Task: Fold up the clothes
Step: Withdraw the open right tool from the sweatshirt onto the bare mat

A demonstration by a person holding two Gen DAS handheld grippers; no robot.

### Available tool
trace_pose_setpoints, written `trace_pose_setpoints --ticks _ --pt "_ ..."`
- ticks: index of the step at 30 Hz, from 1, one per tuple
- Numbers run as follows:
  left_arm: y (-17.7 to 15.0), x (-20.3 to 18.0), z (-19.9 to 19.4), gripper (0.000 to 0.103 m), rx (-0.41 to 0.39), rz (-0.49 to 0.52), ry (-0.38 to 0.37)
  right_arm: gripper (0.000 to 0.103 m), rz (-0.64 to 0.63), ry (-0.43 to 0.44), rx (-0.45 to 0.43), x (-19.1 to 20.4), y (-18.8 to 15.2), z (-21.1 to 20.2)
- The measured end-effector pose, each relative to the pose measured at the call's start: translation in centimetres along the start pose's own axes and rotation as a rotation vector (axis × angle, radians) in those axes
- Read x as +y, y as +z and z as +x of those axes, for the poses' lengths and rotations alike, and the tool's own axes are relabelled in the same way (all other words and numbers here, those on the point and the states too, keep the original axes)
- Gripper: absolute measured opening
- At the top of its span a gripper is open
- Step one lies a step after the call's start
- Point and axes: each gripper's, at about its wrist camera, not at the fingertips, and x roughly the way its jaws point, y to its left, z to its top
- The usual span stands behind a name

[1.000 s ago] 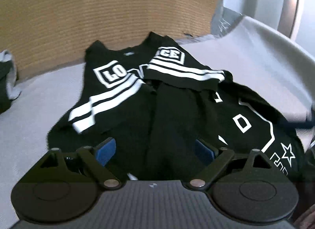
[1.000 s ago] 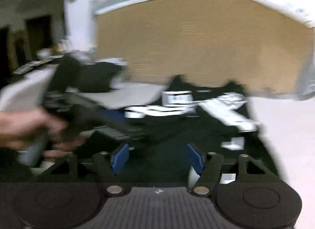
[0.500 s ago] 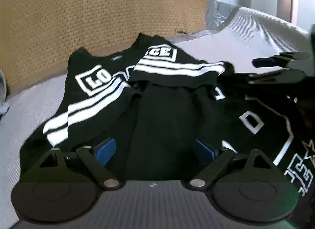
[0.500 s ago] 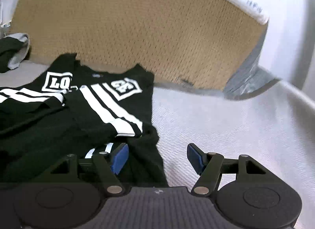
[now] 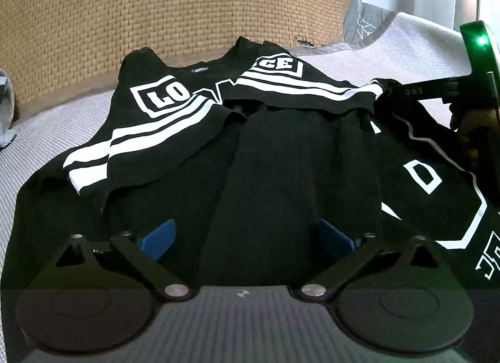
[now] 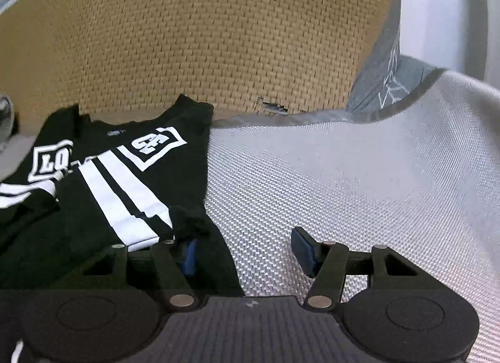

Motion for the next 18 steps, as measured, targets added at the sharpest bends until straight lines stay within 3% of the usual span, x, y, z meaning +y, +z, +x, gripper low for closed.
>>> trace_pose_setpoints --ticks 2,6,9,13,18 --pt "-0.1 0.0 0.0 0.102 -0.003 -0.003 0.000 0.062 0.012 0.010 0.008 -0.2 -0.1 -0.1" --pt "-0.1 0.1 0.2 0.102 -0.008 -0.004 0.005 0.078 0.034 0.027 0.065 -0.4 -0.3 0.4" --pt "0.0 0.1 0.2 0.102 -0.008 -0.005 0.005 0.082 0.042 0.046 0.083 -0.4 -0.3 0.7" --pt "-0.1 0.0 0.2 0.102 -0.007 -0.005 0.010 0.090 -0.064 0.020 0.098 0.7 -0.1 1.2" --pt "-0.2 0.1 0.2 0.103 -0.008 -0.010 0.008 0.091 -0.234 0.117 0.065 -1.0 0.4 2.3"
